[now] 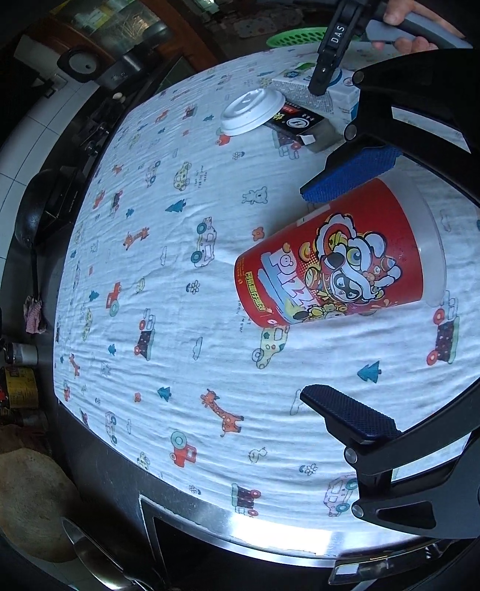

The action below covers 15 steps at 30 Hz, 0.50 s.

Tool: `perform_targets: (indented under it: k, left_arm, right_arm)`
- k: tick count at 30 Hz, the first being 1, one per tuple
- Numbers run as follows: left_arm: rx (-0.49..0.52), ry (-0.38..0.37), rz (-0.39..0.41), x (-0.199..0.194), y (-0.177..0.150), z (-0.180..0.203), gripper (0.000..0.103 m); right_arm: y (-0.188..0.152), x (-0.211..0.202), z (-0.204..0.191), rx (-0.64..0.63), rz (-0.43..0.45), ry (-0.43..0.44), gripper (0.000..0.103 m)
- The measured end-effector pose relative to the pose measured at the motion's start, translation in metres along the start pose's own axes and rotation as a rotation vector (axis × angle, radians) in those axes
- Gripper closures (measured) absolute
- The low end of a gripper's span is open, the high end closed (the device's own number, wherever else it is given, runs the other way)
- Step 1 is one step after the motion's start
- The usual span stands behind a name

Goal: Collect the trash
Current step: 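Grasp the white milk carton with the right tool while the left tool grasps the red paper cup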

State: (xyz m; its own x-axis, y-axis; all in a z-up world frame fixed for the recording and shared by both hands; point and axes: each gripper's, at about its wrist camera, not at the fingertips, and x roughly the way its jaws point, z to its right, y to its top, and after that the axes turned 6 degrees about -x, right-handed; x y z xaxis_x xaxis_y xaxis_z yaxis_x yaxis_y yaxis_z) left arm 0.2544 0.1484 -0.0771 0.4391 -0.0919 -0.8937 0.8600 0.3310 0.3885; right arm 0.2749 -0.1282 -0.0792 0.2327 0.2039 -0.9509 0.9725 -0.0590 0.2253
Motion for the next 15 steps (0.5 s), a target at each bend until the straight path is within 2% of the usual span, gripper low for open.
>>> perform_targets:
  k: [8,14,15]
  left_arm:
    - [-0.009,-0.028,-0.05,0.012,-0.001,0.005,0.007]
    - [-0.015,-0.068,-0.094,0.023,-0.005,0.008,0.02]
    - [-0.01,-0.075,-0.095,0.024,-0.006,0.009,0.026]
  right_arm:
    - [-0.004,-0.002,-0.004,-0.097,-0.015,-0.017,0.026]
    - [-0.004,-0.004,-0.003,-0.124,-0.019,-0.014,0.027]
    - [-0.005,-0.005,-0.003,-0.137,-0.015,-0.016,0.029]
